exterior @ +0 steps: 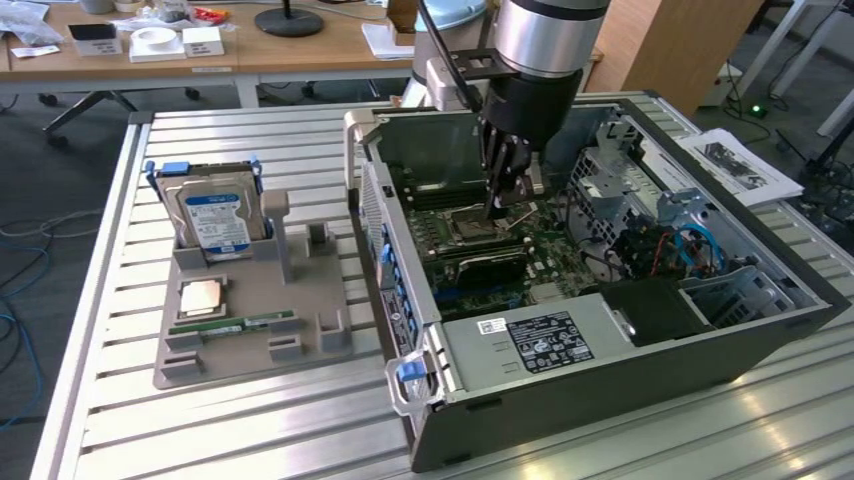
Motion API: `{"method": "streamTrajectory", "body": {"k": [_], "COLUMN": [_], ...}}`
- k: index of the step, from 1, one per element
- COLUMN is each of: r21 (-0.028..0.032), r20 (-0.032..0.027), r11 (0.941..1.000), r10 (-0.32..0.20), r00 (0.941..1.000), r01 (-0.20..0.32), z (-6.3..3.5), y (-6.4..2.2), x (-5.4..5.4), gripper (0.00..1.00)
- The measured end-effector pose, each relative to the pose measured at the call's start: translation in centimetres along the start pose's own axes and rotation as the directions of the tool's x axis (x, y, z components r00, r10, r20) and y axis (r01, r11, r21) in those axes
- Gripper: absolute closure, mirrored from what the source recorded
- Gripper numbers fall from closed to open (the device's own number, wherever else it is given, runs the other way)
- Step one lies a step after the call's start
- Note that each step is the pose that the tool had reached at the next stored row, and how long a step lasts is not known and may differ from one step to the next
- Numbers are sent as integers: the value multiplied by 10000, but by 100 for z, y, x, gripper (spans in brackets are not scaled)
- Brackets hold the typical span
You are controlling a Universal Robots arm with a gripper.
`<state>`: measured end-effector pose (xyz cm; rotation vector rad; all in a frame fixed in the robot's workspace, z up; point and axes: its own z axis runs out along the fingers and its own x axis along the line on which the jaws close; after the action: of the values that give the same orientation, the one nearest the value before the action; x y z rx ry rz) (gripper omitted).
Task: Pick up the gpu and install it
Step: 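Press down on the gpu until it lock into place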
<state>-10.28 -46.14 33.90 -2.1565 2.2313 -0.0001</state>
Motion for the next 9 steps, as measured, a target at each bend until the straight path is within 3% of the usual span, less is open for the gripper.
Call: {"method": "streamTrajectory", "body": {"k": [9], "r21": [1], "r20": [1], "r11": [10000], "r10": [2], "r00": [10000], "r01": [-2], "z": [7], "y": [6], "x": [-15], "gripper": [89]}}
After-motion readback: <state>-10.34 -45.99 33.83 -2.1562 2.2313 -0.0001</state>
